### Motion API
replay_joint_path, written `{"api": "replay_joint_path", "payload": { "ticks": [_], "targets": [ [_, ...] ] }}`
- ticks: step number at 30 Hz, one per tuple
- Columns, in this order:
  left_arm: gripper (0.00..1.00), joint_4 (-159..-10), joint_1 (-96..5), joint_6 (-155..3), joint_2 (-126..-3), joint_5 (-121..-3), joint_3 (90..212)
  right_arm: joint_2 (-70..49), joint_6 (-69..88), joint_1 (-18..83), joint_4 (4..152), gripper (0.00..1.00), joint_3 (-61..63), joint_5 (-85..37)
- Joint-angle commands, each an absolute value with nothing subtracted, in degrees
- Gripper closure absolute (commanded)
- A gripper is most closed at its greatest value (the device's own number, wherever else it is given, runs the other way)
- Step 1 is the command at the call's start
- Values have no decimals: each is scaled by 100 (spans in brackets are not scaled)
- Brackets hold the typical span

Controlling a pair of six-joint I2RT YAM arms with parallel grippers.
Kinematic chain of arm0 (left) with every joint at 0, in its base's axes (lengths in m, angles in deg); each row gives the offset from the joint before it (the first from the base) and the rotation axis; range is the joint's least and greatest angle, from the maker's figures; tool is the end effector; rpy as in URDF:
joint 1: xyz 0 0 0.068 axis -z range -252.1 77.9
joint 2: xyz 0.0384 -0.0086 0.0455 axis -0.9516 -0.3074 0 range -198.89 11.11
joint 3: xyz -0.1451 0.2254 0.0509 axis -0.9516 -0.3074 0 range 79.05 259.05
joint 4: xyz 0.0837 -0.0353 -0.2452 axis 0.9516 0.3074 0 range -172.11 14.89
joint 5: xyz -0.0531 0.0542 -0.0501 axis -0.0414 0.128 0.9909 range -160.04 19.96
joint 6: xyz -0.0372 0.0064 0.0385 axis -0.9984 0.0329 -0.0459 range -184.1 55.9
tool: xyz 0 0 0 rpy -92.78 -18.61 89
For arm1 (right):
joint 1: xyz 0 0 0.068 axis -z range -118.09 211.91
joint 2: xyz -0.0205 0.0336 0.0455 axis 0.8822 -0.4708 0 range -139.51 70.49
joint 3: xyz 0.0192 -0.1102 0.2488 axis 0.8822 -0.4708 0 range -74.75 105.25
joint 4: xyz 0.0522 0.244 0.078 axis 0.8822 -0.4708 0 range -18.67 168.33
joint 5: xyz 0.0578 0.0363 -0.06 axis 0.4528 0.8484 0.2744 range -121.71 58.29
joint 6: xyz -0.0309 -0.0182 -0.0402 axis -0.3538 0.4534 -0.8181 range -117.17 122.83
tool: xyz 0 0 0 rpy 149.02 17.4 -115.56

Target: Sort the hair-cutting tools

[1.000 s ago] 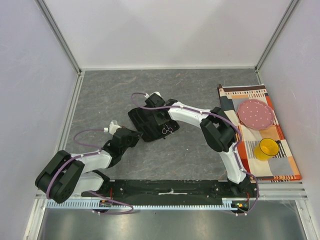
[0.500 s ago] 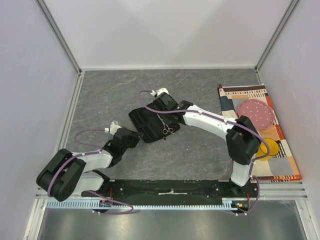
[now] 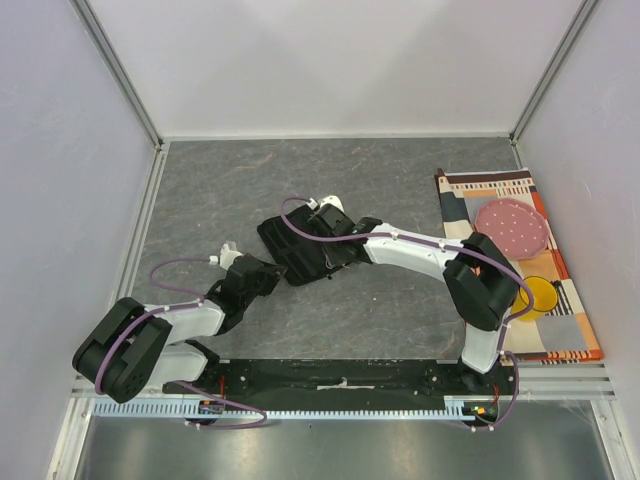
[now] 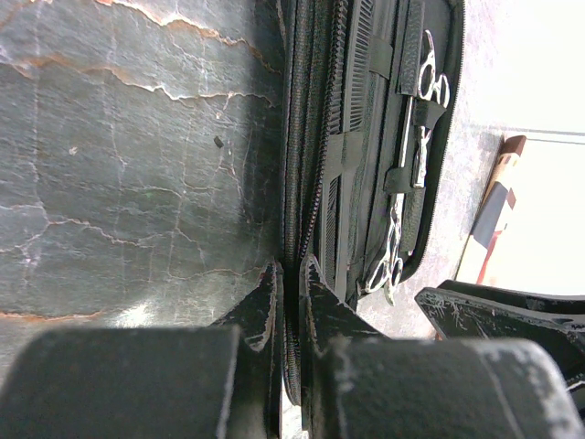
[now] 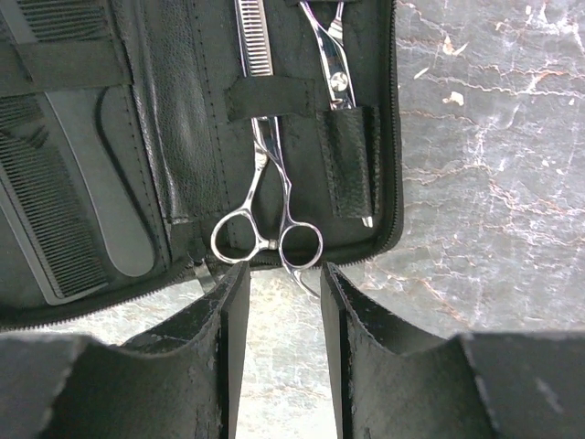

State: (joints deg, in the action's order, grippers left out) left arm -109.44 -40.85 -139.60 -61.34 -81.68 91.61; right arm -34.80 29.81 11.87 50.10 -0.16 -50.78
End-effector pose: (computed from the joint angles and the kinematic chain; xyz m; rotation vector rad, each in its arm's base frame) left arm 0.1807 -0.1012 0.1248 -0.9652 2.0396 -0.8537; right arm 0.2570 0.2887 0.2025 -0.3877 2.4874 0.1045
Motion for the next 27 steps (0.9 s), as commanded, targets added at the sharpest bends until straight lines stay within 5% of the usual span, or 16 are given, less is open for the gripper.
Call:
{"api": "replay_joint_path", "payload": {
  "ticks": [1, 27],
  "targets": [
    [98, -10883, -4054, -13670, -6122, -7971, 9135, -3611, 3298, 1164, 5390, 57, -57, -5016],
    [98, -10918, -4054, -13503, -6105, -7927, 9144, -4113, 3606, 1164, 5566, 59, -84, -5166]
  ]
}}
